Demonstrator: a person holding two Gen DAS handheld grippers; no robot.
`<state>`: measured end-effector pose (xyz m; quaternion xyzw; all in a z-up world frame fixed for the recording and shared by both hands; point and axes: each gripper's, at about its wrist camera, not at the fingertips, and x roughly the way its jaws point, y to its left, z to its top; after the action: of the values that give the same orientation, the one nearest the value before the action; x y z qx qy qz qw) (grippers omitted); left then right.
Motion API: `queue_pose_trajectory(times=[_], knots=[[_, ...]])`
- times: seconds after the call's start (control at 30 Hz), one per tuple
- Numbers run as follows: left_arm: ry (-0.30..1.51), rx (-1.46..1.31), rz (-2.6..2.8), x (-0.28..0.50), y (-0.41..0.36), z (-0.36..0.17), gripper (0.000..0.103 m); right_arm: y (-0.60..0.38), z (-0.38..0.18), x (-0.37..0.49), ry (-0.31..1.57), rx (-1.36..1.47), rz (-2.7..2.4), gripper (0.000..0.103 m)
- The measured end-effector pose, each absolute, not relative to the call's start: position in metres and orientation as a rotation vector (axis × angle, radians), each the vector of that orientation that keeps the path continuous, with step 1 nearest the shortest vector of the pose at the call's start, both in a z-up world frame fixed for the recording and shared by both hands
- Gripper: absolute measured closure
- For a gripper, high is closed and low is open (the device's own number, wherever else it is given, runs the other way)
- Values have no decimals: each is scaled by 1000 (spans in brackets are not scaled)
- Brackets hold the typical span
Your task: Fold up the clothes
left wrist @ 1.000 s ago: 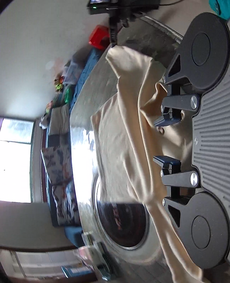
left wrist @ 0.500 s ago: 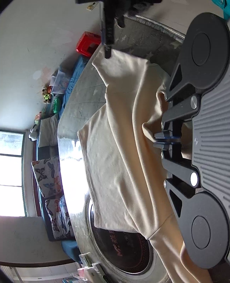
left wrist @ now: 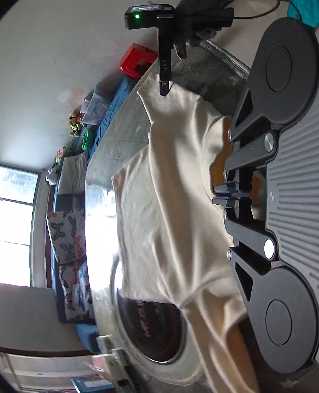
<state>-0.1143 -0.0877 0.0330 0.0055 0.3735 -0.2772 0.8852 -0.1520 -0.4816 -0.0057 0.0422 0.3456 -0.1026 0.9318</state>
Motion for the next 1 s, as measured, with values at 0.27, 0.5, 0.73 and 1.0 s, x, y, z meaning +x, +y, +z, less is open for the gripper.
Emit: queue_pose_trajectory(times=[0.27, 0.5, 0.73, 1.0], knots=[[845, -46, -612, -115, -69, 35, 101, -483, -6, -160, 697, 108, -226, 18], [809, 109, -679, -113, -68, 49, 98, -490, 1, -161, 741, 121, -200, 17], [750, 221, -765, -114, -109, 40, 83, -489, 0, -162, 734, 111, -215, 17], [757, 212, -783, -104, -135, 23, 84, -487, 12, -169, 694, 89, -222, 19]])
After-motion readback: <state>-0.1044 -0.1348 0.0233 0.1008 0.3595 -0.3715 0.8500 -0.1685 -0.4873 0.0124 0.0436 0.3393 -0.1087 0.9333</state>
